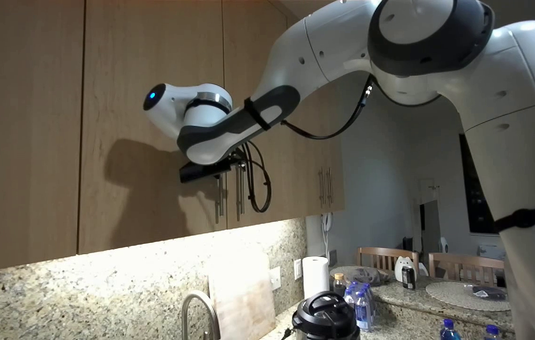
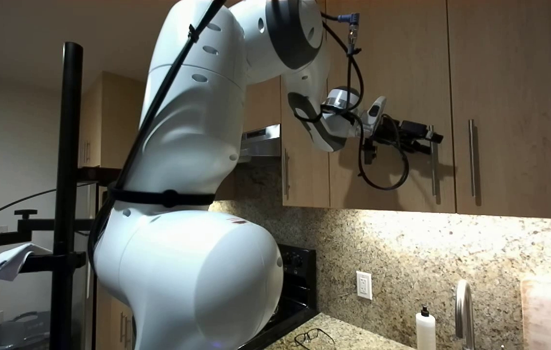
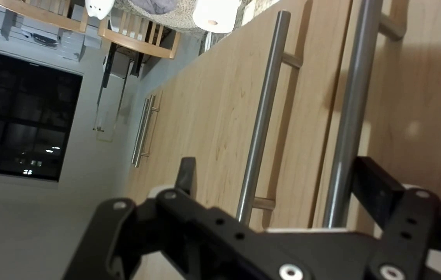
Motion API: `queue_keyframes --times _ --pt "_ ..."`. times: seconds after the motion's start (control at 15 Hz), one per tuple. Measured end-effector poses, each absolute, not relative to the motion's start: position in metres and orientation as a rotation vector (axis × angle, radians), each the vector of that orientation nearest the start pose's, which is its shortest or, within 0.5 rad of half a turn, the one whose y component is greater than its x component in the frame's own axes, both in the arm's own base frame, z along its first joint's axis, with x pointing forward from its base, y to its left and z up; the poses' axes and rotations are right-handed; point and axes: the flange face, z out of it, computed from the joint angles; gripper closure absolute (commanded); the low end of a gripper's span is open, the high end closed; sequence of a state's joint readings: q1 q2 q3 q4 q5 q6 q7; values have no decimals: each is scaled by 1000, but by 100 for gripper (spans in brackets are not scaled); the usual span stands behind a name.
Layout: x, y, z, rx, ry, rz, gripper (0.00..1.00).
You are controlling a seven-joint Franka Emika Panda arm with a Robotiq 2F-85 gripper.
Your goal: Open the cupboard door
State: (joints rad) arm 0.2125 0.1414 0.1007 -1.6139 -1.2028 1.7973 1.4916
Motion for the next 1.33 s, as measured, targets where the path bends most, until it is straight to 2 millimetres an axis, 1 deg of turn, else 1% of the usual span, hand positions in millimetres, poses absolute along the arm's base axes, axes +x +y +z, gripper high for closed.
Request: queue_keyframes --times 0.53,1.07,1.33 --pt "616 117 588 1912 -1036 1191 0" --pt "613 119 588 1899 -1062 1191 0" --pt "610 119 589 1891 -1107 1189 0"
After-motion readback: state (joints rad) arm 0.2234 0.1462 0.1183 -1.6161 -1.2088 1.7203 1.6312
